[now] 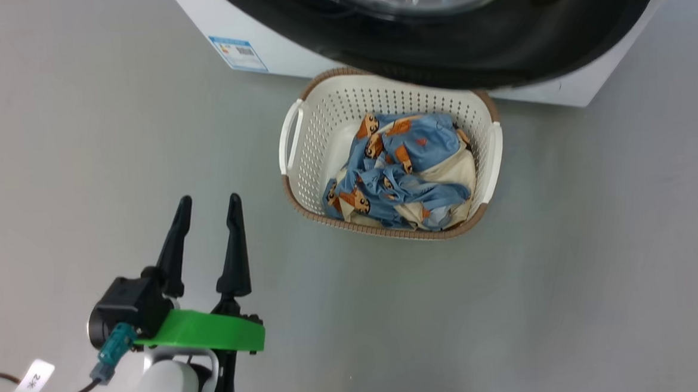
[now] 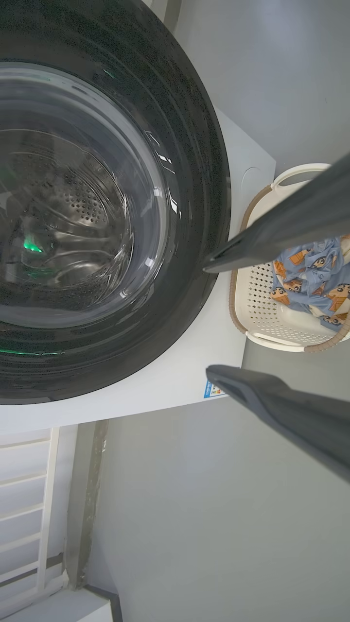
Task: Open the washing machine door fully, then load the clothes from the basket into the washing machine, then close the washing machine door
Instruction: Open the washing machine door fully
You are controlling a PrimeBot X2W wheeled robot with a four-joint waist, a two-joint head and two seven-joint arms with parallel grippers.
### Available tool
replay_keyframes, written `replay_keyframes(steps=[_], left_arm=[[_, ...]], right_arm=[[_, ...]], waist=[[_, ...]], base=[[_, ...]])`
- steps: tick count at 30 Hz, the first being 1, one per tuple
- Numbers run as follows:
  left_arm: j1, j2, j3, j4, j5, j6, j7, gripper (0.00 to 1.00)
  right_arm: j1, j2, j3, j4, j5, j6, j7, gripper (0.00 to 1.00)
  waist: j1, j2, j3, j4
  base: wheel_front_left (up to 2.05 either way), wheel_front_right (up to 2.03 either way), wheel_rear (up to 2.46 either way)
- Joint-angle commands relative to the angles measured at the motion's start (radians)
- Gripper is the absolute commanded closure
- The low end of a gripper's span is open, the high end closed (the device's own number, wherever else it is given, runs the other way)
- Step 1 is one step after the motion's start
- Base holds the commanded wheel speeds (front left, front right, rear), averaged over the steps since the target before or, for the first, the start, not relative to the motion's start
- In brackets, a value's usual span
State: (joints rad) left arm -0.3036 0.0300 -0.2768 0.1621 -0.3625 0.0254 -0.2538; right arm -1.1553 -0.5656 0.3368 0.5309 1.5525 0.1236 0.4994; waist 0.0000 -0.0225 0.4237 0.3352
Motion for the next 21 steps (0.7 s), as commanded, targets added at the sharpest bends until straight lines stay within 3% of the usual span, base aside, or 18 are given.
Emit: replay_keyframes(steps=[1,21], left_arm=[[0.024,0.02,0.042,-0.013,0.01,-0.011,-0.008,0.0],[0.106,0.02,0.099,0.055,0.059,-0.076,-0.008,0.0]], right_arm=[[0.06,0.034,0.022,-0.034,0.009,0.007,0.019,1.0],[0.342,0.076,0.017,-0.064,0.131,0.007,0.119,1.0]], waist=[[0.0,0.0,-0.05,-0.011],[0.0,0.0,-0.24,0.023]], base=[[0.0,0.0,0.0],[0.0,0.0,0.0]])
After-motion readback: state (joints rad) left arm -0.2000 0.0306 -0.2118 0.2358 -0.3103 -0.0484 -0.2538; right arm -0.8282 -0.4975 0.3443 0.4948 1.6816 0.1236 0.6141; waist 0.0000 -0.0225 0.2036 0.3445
